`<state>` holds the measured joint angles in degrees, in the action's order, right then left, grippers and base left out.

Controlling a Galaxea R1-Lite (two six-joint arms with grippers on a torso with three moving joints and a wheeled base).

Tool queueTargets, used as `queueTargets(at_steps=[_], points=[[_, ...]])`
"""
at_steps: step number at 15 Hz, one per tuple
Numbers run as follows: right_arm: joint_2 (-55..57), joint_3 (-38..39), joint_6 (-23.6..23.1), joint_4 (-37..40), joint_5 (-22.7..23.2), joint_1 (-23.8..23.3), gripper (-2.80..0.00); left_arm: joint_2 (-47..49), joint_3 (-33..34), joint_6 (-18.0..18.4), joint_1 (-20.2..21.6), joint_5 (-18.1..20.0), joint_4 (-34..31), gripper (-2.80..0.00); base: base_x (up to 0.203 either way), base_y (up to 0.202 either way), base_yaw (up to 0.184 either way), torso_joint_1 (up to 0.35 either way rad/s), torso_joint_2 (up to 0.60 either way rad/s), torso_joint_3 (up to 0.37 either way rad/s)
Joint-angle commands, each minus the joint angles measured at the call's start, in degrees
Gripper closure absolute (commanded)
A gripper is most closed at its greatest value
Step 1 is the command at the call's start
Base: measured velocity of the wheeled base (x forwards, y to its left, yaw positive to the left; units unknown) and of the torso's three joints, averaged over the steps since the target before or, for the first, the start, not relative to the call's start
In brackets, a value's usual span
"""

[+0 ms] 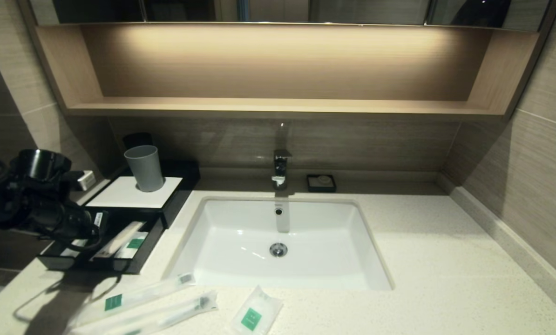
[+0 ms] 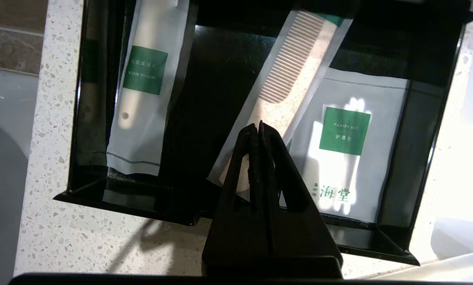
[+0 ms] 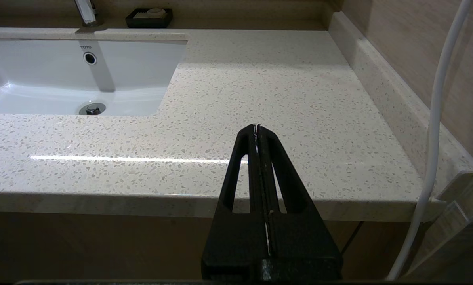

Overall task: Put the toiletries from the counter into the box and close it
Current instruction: Open the drawer

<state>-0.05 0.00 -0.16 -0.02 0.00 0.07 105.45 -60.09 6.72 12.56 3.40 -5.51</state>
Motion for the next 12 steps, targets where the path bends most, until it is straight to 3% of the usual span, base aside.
queueTargets(at_steps=[1,4,12], points=[[0.05,0.09,-0.02,0.02,0.0,0.01,0.0,0.72,-0.55,-0.04,0.43,-1.12,0.06,0.0,0.0,0.0,0.0,0.0,0.0,0.0],[0.0,0.09,-0.02,-0.06,0.0,0.01,0.0,2.3,-2.2,0.17,1.83,-4.45,0.06,0.0,0.0,0.0,0.0,0.0,0.0,0.0],[0.05,0.09,0.06,0.02,0.0,0.01,0.0,4.67,-3.98,1.21,4.25,-6.74,-0.12,0.0,0.0,0.0,0.0,0.0,0.0,0.0]])
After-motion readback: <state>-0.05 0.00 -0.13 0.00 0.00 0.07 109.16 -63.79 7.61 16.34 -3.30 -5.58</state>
